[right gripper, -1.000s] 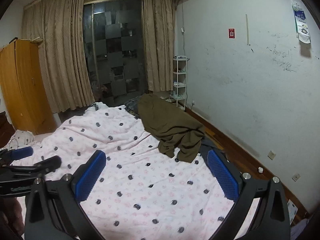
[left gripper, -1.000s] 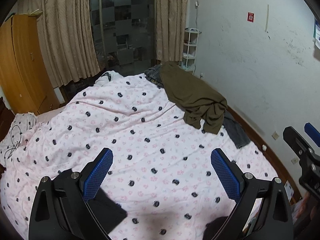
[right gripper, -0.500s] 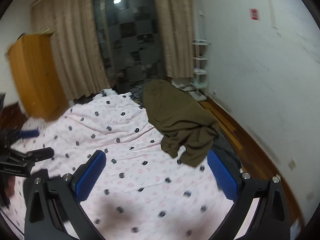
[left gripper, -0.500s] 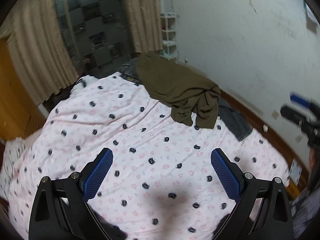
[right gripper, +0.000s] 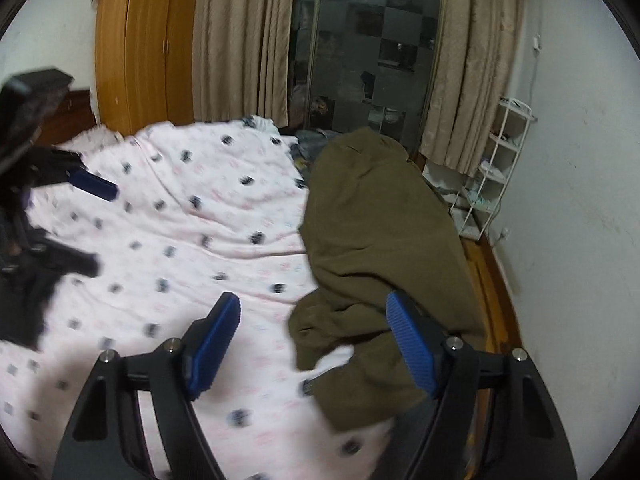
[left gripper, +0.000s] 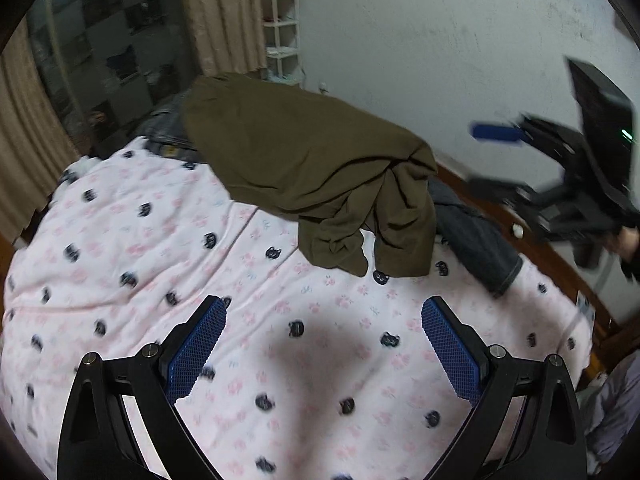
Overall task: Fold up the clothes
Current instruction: 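Grasp the olive sweatshirt with the right gripper while the left gripper reaches toward it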
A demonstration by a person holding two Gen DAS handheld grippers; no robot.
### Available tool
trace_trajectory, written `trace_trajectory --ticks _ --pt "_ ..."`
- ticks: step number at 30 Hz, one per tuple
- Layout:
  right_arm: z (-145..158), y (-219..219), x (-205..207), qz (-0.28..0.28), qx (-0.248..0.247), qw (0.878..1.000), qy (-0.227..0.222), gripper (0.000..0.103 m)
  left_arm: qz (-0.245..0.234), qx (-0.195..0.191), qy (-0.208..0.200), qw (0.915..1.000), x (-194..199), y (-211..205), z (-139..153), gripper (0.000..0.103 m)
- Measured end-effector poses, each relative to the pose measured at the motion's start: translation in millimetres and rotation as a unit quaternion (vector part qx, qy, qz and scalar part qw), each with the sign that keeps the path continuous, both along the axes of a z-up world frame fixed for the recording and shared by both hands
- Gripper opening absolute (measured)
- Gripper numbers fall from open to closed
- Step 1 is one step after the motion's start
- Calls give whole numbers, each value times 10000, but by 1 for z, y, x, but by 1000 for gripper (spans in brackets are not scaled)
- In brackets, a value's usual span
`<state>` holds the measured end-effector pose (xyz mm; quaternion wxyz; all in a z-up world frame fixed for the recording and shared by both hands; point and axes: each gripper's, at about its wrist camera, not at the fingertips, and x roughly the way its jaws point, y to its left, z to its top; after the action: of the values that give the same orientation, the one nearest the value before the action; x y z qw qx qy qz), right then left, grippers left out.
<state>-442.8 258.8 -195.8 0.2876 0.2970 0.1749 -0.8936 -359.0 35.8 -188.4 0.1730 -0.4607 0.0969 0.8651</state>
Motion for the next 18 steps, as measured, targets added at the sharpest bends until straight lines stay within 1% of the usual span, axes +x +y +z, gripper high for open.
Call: trace_trajectory --ticks 1,3,4,6,8,10,11,14,16,18 --pt "-12 -1 -13 48 51 10000 29 74 -10 80 -27 10000 -8 0 -7 97" --pt "-39 -5 -38 182 197 9996 85 64 -15 351 -97 9993 -26 -2 -20 97" --pt "-52 -9 -49 261 309 9991 96 61 -11 469 -133 9988 -33 -4 -26 97" --pt "-83 -18 -72 450 559 9974 72 46 27 506 -120 9986 -41 -6 -39 97" --pt "-106 -26 -89 577 706 9958 -19 40 122 526 -111 9985 -46 -12 -51 97" --pt "-128 -35 -104 716 847 9938 -63 39 229 649 -197 9974 -52 -19 -62 97" --pt "-136 -40 -108 746 949 9927 -12 39 303 724 -260 9966 -53 -22 -69 97" --pt "-160 -55 -120 809 1273 9884 189 40 503 765 -437 9948 -54 -35 -88 97" --pt "-176 -64 -128 820 1535 9841 349 40 597 873 -534 9930 -50 -43 -97 97" --pt "-191 -71 -132 830 1936 9758 582 40 659 950 -628 9913 -50 -49 -104 97"
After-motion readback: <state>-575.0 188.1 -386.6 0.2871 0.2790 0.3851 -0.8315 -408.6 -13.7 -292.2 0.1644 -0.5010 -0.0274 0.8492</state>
